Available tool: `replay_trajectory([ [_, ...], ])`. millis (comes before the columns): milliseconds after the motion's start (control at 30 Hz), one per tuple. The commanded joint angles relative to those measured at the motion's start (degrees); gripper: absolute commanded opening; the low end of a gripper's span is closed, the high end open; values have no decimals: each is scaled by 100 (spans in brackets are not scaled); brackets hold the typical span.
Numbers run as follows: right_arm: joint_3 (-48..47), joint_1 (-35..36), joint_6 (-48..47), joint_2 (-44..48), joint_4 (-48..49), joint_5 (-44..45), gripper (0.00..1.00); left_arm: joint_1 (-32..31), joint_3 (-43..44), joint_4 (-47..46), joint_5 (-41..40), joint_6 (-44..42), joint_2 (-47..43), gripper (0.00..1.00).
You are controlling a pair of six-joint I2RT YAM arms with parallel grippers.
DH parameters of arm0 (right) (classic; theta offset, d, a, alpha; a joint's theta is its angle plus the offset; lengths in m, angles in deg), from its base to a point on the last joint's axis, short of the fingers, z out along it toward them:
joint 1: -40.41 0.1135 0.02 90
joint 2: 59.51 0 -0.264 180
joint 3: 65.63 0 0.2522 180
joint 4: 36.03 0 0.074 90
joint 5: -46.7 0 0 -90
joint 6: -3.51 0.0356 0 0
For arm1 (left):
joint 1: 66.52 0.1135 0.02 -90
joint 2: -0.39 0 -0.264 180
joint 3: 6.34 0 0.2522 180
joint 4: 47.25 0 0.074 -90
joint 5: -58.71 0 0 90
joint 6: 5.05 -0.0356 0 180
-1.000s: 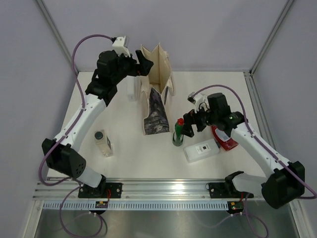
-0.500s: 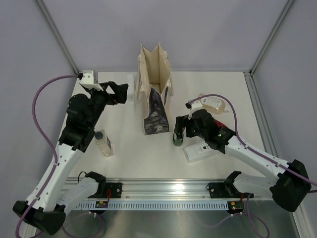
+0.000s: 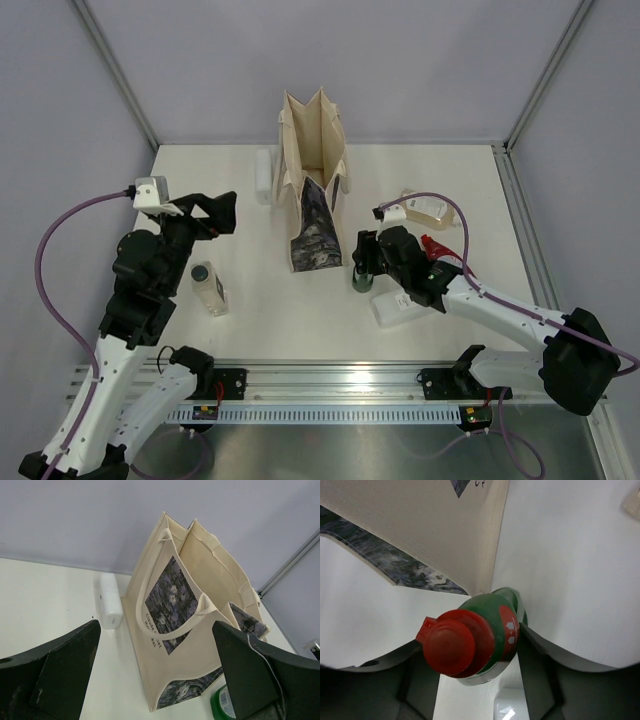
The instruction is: Place the personal care products into the canvas bag
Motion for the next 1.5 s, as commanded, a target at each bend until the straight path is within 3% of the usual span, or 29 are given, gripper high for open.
replay_trajectory([
  [0,60,-65,109,-57,342,212,60,14,-179,31,-261,106,-231,99],
  [67,34,-241,100,-75,324,63,49,14,-259,110,-305,132,-345,99],
  [100,17,-337,83,-75,298,-95,34,14,-276,128,-314,132,-372,99],
  [200,-106,-960,30,-57,131,-701,2,14,-338,181,-375,123,-513,99],
  [233,-168,-1127,-31,-22,87,-798,0,14,-355,189,-384,123,-531,99],
  [367,-282,-1944,-339,179,-97,-2077,0,14,-452,128,-367,123,-575,99],
  [600,-300,-2752,-357,567,-107,-3908,0,14,-400,-74,-156,106,-303,99],
  [867,-748,-4002,1048,348,585,-5938,0,14,-400,-100,-138,97,-284,99],
  [1100,-1705,-4205,2233,-13,1219,-6503,0,14,-382,-13,-244,27,-372,99],
  [1467,-4051,-4258,3598,-944,1994,-6653,0,14,-373,207,-551,-123,-627,99],
])
